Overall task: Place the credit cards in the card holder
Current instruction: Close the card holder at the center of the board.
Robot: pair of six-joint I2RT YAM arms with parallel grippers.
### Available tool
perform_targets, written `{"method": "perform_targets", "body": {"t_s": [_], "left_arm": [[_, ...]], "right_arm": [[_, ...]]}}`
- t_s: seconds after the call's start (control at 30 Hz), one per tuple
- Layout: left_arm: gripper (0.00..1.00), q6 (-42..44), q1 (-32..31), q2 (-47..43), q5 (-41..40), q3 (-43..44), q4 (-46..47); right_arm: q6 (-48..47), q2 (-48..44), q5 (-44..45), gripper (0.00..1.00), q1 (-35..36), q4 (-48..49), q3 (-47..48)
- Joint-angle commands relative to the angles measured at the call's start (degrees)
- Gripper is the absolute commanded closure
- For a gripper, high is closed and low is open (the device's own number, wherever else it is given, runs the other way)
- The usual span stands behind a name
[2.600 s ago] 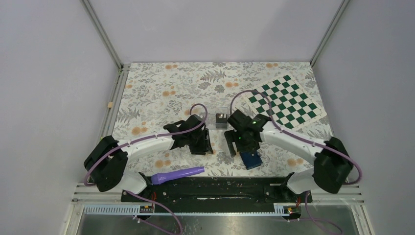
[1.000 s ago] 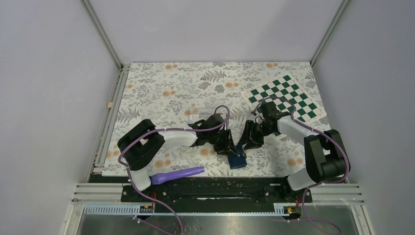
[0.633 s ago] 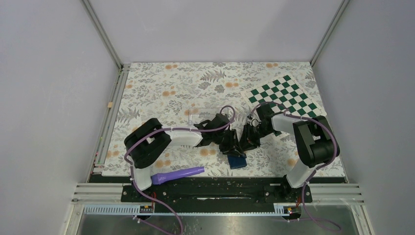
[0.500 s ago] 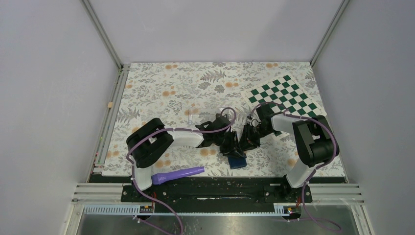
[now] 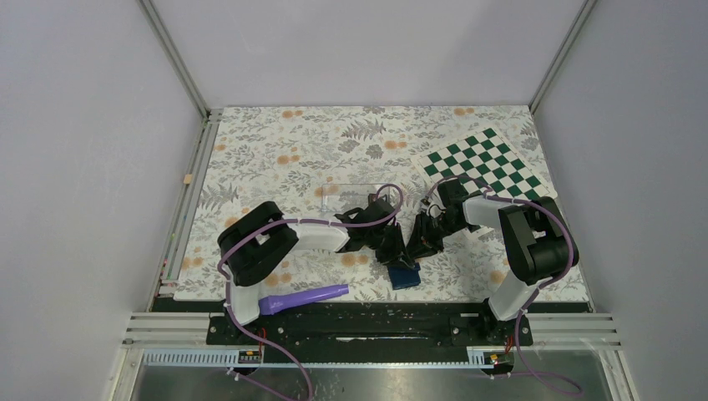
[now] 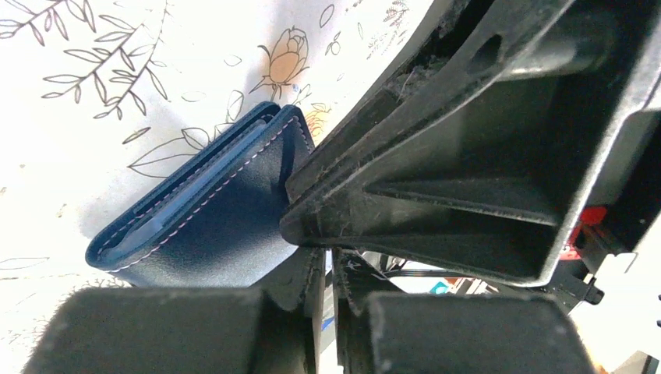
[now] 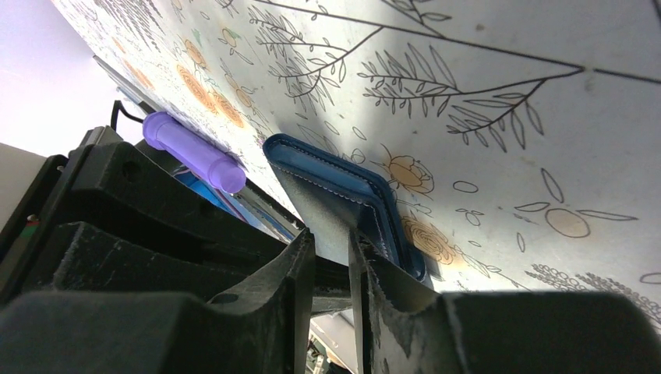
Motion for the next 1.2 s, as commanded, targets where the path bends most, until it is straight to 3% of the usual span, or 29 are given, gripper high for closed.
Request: {"method": "perform_targets", "body": {"t_s": [0.0,0.33,1.17], "left_arm": [[0.99,-0.39,-0.2,0.85,-2.27,2.59,1.08],[1.0,2.53,-0.19,-2.62,-7.06,2.64,-5.58],[1.0,6.39,-0.06,-1.82,-9.71,5.65,-14.33]], "right_arm": [[-1.01,0.9,1.31,0.7,0.01,-0.57,-0.61],[-1.88,-1.27,3.38,0.7,0.04,-3.54,0.38],[-2.75,-1.43,4.51,0.71,0.02,-4.99,0.88]]}}
